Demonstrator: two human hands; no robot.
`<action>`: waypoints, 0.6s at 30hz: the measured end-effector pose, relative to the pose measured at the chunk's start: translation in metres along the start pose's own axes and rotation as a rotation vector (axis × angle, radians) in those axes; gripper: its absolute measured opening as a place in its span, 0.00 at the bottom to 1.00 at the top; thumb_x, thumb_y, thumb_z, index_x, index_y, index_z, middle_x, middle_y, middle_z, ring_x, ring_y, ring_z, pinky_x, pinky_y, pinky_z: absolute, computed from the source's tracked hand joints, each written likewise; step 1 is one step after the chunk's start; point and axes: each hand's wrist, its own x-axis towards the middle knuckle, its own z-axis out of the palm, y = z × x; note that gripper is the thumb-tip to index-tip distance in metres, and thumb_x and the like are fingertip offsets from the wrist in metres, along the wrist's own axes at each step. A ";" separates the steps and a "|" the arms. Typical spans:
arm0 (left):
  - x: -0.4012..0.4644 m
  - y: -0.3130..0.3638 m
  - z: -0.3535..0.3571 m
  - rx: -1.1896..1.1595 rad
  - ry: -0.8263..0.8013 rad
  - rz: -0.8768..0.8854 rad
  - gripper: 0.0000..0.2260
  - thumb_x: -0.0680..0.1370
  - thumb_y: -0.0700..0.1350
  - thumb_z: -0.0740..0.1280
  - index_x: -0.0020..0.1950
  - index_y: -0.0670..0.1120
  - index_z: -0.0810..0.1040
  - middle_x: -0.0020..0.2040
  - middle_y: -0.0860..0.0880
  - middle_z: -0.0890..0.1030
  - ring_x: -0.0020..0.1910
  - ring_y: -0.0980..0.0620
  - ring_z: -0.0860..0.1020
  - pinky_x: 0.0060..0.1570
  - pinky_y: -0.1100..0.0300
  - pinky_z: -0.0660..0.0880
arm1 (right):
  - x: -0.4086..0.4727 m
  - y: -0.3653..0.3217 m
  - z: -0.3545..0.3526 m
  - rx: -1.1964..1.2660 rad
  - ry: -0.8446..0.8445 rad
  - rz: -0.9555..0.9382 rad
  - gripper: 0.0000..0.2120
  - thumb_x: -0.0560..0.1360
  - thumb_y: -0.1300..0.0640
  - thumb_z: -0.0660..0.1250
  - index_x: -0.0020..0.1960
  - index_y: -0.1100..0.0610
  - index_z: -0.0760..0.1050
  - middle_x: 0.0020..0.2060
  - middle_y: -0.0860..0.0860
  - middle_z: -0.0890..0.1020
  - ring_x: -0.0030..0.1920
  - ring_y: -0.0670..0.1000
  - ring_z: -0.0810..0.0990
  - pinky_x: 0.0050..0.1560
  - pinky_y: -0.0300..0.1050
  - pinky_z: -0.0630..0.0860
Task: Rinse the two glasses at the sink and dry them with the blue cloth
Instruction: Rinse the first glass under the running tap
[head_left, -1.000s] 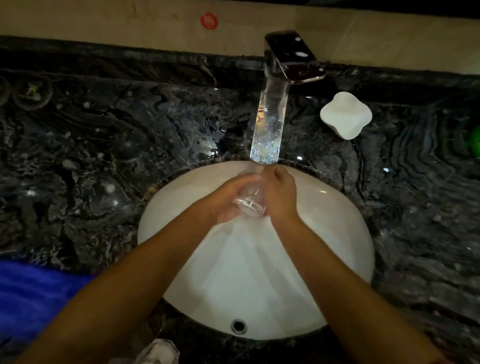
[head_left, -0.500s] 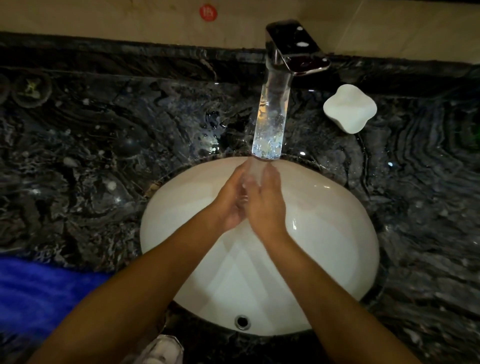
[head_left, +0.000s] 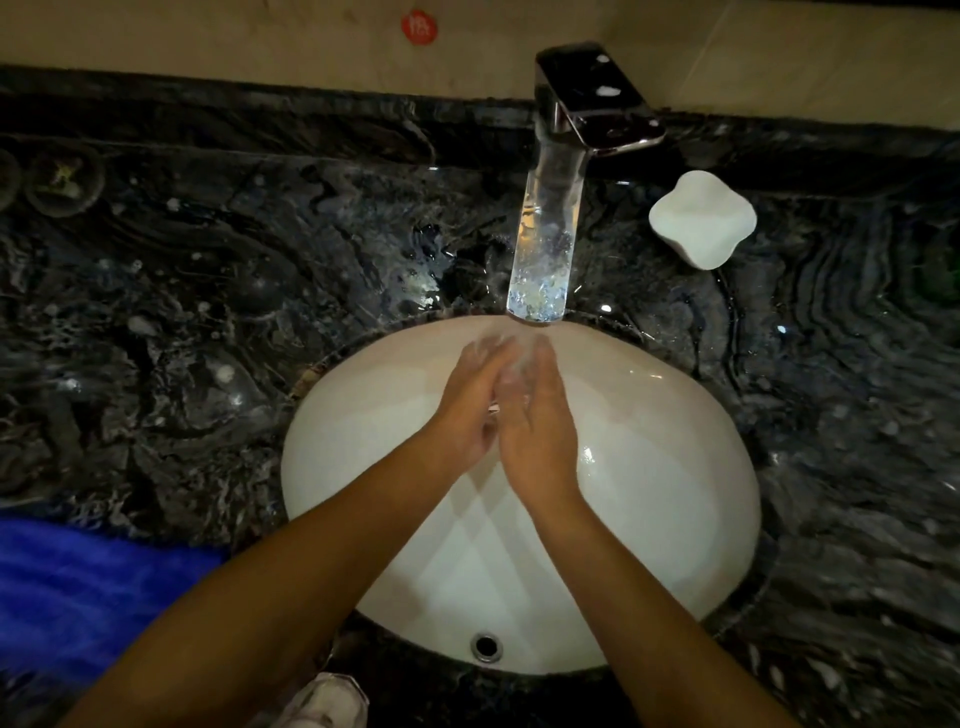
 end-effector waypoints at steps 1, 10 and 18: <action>0.000 -0.001 0.001 -0.004 0.042 0.010 0.22 0.73 0.51 0.75 0.63 0.43 0.77 0.51 0.45 0.84 0.48 0.48 0.84 0.47 0.53 0.80 | 0.004 0.001 -0.004 0.010 0.013 0.031 0.27 0.85 0.43 0.53 0.83 0.46 0.57 0.77 0.51 0.72 0.73 0.52 0.75 0.71 0.52 0.73; 0.000 0.001 0.004 -0.193 0.200 0.057 0.23 0.75 0.49 0.78 0.62 0.36 0.79 0.48 0.40 0.80 0.48 0.44 0.79 0.53 0.50 0.79 | 0.029 0.003 -0.015 0.030 0.065 0.066 0.33 0.79 0.34 0.65 0.78 0.50 0.65 0.67 0.49 0.80 0.60 0.49 0.81 0.50 0.37 0.72; 0.004 0.008 -0.018 0.035 0.142 0.021 0.18 0.80 0.55 0.69 0.51 0.38 0.78 0.45 0.42 0.82 0.48 0.46 0.82 0.57 0.49 0.80 | 0.036 -0.009 -0.021 -0.016 -0.093 -0.019 0.25 0.67 0.28 0.67 0.54 0.44 0.71 0.51 0.43 0.80 0.46 0.38 0.79 0.42 0.40 0.73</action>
